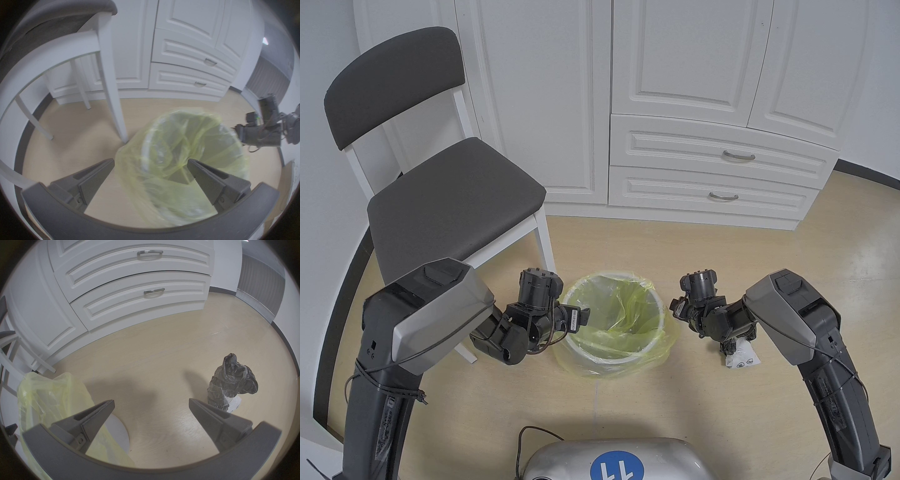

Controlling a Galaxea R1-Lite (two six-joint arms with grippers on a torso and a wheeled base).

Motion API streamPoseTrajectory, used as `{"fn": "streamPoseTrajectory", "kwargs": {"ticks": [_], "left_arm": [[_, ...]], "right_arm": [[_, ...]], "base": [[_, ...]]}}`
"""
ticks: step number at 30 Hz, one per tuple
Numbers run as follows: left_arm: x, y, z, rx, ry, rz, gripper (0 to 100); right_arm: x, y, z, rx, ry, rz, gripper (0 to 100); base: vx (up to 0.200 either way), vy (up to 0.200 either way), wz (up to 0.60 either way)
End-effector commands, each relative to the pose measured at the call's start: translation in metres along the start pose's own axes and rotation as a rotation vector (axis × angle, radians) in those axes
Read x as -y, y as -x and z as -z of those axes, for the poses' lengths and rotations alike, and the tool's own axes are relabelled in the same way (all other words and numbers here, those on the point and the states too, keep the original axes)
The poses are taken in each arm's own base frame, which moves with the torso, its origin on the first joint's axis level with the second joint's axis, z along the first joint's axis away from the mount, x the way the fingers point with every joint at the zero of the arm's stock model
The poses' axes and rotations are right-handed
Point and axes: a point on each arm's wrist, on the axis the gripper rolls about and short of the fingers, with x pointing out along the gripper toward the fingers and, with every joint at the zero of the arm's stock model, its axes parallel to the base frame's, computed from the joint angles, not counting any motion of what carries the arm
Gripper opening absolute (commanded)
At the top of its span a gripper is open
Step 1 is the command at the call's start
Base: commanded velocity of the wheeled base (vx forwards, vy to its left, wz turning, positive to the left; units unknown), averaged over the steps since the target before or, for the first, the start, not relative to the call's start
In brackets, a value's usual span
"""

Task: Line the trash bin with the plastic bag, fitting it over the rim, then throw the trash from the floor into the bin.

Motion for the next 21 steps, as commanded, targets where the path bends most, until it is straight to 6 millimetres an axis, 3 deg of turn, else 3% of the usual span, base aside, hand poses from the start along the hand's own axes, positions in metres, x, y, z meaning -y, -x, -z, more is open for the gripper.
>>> {"fn": "streamPoseTrajectory", "kwargs": {"ticks": [1,10,13,15,19,21], "left_arm": [[0.002,-0.018,0.021,-0.044,-0.015,-0.045,100],[-0.006,-0.001,0.013,-0.088,-0.069,-0.066,100],[-0.014,0.016,0.001,-0.085,-0.079,-0.069,100],[-0.015,0.019,0.0,-0.085,-0.081,-0.07,100],[-0.026,0.05,-0.004,-0.133,-0.149,-0.003,100],[-0.029,0.055,-0.003,-0.144,-0.164,0.021,100]], "right_arm": [[-0.001,0.001,0.002,-0.005,0.007,-0.001,100],[-0.001,0.001,0.003,-0.007,0.01,-0.001,100],[-0.001,0.001,0.005,-0.011,0.012,0.002,100],[-0.001,0.001,0.005,-0.011,0.012,0.002,100],[-0.001,0.002,0.004,-0.011,0.012,0.002,100],[-0.001,0.002,0.004,-0.011,0.012,0.002,100]], "base": [[0.0,0.0,0.0],[0.0,0.0,0.0],[0.0,0.0,0.0],[0.0,0.0,0.0],[0.0,0.0,0.0],[0.0,0.0,0.0]]}}
